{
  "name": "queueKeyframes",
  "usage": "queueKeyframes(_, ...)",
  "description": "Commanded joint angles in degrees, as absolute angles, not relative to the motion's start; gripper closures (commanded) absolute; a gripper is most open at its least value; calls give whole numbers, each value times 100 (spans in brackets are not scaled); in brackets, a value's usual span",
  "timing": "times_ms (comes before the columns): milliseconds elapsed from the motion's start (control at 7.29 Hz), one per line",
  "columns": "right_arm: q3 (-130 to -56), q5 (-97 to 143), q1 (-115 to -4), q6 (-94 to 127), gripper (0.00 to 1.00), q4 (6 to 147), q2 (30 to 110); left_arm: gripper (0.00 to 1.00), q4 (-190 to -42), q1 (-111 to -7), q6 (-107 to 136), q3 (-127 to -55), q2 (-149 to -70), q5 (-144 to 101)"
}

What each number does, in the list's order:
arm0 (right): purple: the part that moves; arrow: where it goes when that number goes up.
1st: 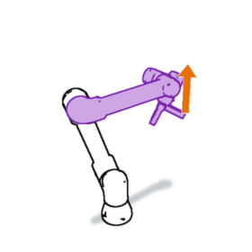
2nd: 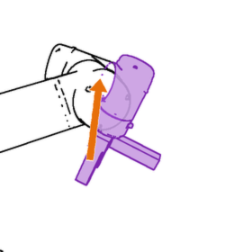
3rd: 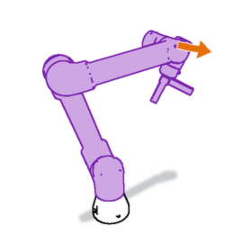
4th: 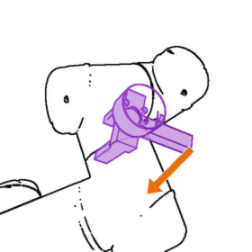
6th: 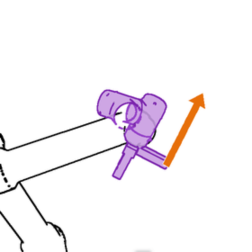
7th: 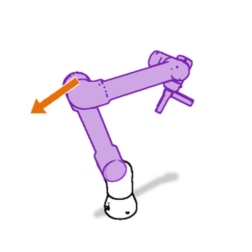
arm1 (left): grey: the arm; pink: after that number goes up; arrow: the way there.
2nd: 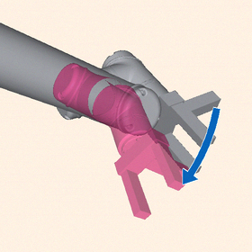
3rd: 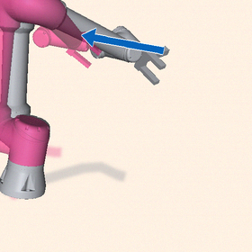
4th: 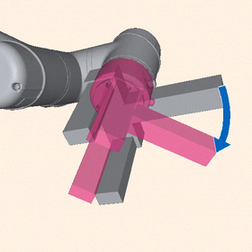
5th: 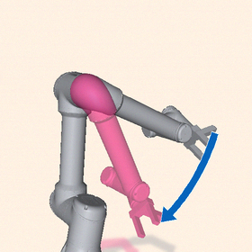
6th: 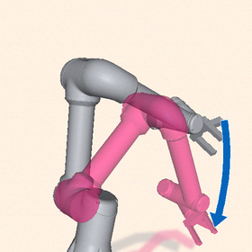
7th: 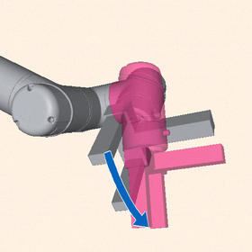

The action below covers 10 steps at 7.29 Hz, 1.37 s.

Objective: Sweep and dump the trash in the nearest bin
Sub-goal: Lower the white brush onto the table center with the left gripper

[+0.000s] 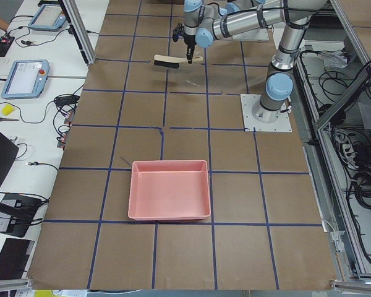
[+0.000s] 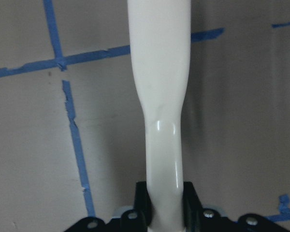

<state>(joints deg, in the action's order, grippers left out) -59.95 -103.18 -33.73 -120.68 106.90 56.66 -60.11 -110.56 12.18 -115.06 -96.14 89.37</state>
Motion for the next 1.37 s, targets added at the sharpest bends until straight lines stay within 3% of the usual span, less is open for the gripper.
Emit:
queueKeyframes(0, -6073, -10965, -3594, -12085, 100, 10784, 5686, 97, -5907, -11617, 2159, -11496, -9938, 8561)
queueKeyframes(274, -6064, -11004, -3761, -12085, 100, 10889, 5756, 97, -5380, -12013, 2749, -11321, -10334, 8613)
queueKeyframes(1234, -6387, -11610, -4498, -12129, 100, 11651, 5931, 94, -5423, -12067, 2935, -11417, -10414, 8815)
